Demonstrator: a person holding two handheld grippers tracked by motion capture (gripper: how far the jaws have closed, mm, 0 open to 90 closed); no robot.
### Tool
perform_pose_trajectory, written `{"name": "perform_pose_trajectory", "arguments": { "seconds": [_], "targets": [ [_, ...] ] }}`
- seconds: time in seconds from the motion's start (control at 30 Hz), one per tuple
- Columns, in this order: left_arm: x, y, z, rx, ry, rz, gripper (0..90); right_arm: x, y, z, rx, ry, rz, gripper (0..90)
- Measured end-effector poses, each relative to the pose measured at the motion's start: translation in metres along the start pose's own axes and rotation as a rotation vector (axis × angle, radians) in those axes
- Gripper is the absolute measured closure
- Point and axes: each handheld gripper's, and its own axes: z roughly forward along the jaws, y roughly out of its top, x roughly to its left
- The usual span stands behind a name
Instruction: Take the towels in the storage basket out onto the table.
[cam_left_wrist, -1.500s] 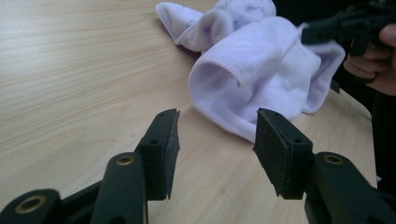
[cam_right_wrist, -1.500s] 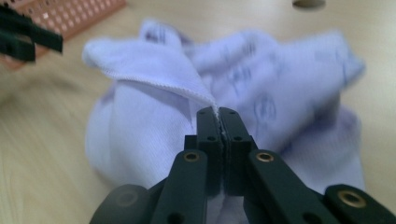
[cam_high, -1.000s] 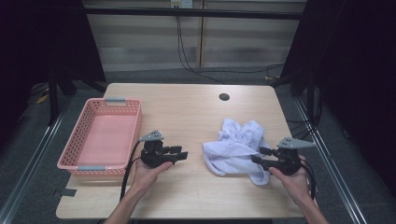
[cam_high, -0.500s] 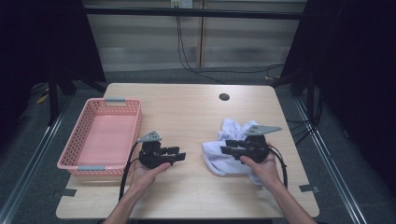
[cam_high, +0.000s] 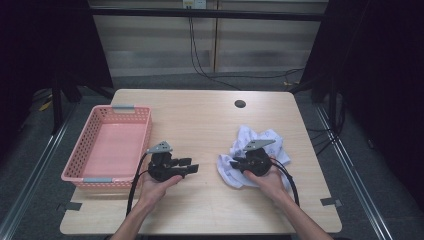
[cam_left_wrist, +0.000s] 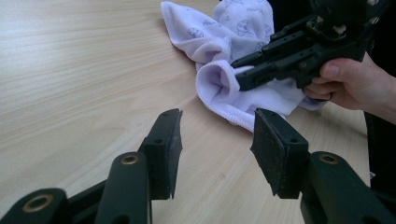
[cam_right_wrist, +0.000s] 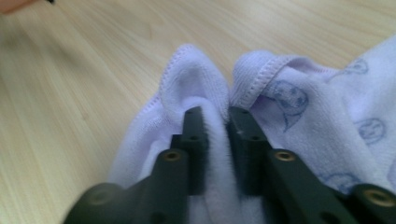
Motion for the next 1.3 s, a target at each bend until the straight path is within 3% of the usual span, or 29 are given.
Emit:
{"name": "perform_pose_trajectory", "arguments": {
  "seconds": [0.07, 0.13, 0.27, 0.43, 0.53, 0.63, 0.67, 0.73, 0.77, 0.8, 0.83, 0.87, 0.9, 0.93, 0.97, 1.0, 1.1, 1.17, 1.27, 1.3],
  "targets": [
    [0.0, 0.0, 0.002, -0.002, -0.002, -0.004, 51.8, 0.001, 0.002, -0.005, -0.046, 0.01, 0.005, 82.6],
    [0.0, 0.001, 0.004, 0.003, -0.001, -0.002, 51.5, 0.004, 0.011, -0.016, -0.127, 0.037, 0.023, 83.3],
    [-0.003, 0.003, 0.007, -0.008, -0.021, 0.015, 48.2, 0.006, 0.047, -0.043, -0.248, 0.092, 0.038, 84.4],
    [-0.012, 0.011, 0.006, -0.048, -0.06, 0.041, 42.0, 0.012, 0.09, -0.071, -0.363, 0.127, 0.015, 84.7],
    [-0.013, 0.017, 0.005, -0.079, -0.033, 0.048, 39.4, 0.02, 0.107, -0.083, -0.402, 0.149, -0.015, 84.8],
    [-0.003, 0.024, 0.003, -0.111, 0.041, 0.032, 38.4, 0.027, 0.114, -0.092, -0.439, 0.177, -0.029, 84.8],
    [0.0, 0.026, 0.003, -0.118, 0.063, 0.026, 38.4, 0.028, 0.113, -0.095, -0.453, 0.192, -0.025, 85.1],
    [0.006, 0.026, 0.005, -0.128, 0.06, 0.019, 36.7, 0.029, 0.11, -0.099, -0.47, 0.204, -0.021, 85.8],
    [0.005, 0.025, 0.008, -0.108, 0.046, 0.023, 37.0, 0.028, 0.107, -0.1, -0.472, 0.198, -0.016, 85.8],
    [0.001, 0.024, 0.012, -0.071, 0.069, 0.052, 39.5, 0.027, 0.105, -0.101, -0.472, 0.201, -0.011, 85.8],
    [-0.002, 0.022, 0.016, -0.046, 0.07, 0.077, 47.2, 0.025, 0.102, -0.101, -0.465, 0.201, -0.012, 86.0],
    [-0.004, 0.021, 0.019, -0.028, 0.013, 0.084, 63.6, 0.023, 0.099, -0.1, -0.457, 0.191, -0.009, 86.1],
    [-0.007, 0.02, 0.023, 0.001, 0.023, 0.105, 73.0, 0.021, 0.095, -0.099, -0.445, 0.184, -0.005, 86.1],
    [-0.008, 0.019, 0.024, 0.01, 0.022, 0.117, 81.7, 0.017, 0.089, -0.098, -0.439, 0.178, 0.006, 86.1],
    [-0.008, 0.019, 0.024, 0.01, 0.01, 0.109, 83.5, 0.014, 0.085, -0.099, -0.437, 0.17, 0.014, 86.2],
    [-0.008, 0.019, 0.024, 0.009, 0.008, 0.105, 83.9, 0.01, 0.079, -0.1, -0.433, 0.155, 0.025, 86.2],
    [-0.013, 0.02, 0.02, -0.016, -0.076, 0.085, 84.1, -0.007, 0.06, -0.108, -0.436, 0.124, 0.069, 86.1],
    [-0.02, 0.019, 0.019, 0.001, -0.114, 0.096, 83.6, -0.018, 0.045, -0.116, -0.43, 0.086, 0.09, 86.1],
    [-0.033, 0.014, 0.02, 0.049, -0.183, 0.117, 74.5, -0.032, 0.02, -0.128, -0.413, 0.042, 0.133, 86.1],
    [-0.033, 0.014, 0.02, 0.049, -0.183, 0.117, 70.3, -0.032, 0.02, -0.128, -0.413, 0.042, 0.133, 86.1]
  ]
}}
